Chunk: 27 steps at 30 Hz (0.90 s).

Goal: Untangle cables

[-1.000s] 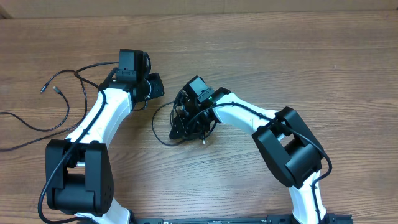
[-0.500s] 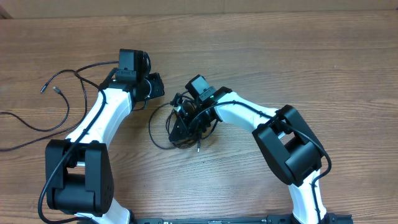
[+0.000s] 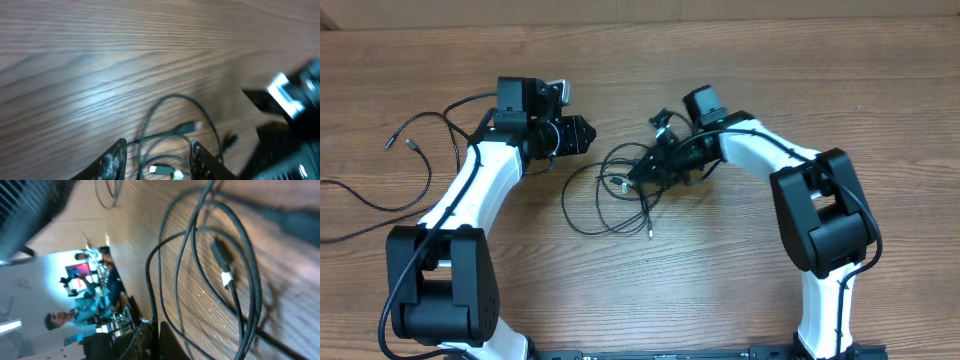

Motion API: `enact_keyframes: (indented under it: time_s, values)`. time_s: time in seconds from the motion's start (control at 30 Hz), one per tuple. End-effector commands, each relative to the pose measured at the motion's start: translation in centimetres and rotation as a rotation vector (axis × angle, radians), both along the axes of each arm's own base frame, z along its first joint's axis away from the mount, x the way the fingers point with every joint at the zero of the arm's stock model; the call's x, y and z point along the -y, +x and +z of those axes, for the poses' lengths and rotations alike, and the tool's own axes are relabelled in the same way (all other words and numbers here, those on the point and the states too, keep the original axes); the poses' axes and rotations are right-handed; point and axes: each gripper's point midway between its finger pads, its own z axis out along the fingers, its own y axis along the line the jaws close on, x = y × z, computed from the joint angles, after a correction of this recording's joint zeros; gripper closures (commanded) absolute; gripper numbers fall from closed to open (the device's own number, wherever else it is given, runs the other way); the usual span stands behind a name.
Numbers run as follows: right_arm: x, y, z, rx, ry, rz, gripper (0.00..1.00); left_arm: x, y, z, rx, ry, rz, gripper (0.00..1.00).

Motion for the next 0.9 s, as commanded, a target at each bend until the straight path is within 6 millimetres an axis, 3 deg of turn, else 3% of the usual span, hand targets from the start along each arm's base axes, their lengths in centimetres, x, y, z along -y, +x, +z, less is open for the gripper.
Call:
enact_keyframes:
  time_s: [0.0,0.1,0.23,0.37,0.57,0.67,0.87]
  values:
    - [-0.2,0.1,1.7,-0.004,0.124,0.028,0.96,1.3,-0.6,0.8,0.044,-0.077,-0.128,0.57]
    - [0.1,1.1,3.2,0.024,0.207,0.029,0.96,1.3,-0.6,0.9,0.048,-0.086,-0.135,0.53]
    - [0.5,2.3,3.5,0.012,0.210,-0.011,0.96,2.7,-1.4,1.9,0.093,-0.150,-0.244,0.43]
    - [1.0,3.7,3.2,-0.027,0.167,-0.082,0.96,3.2,-1.9,2.3,0.125,-0.165,-0.306,0.47]
    - [2.4,6.2,0.9,-0.129,0.014,-0.270,0.96,2.6,-1.7,1.6,0.108,-0.117,-0.278,0.46]
    - [2.7,7.1,0.4,-0.127,-0.022,-0.323,0.96,2.6,-1.8,1.5,0.104,-0.117,-0.279,0.54]
    - [2.1,9.5,2.1,-0.109,0.039,-0.399,0.96,2.6,-2.1,1.4,0.093,-0.119,-0.285,0.56]
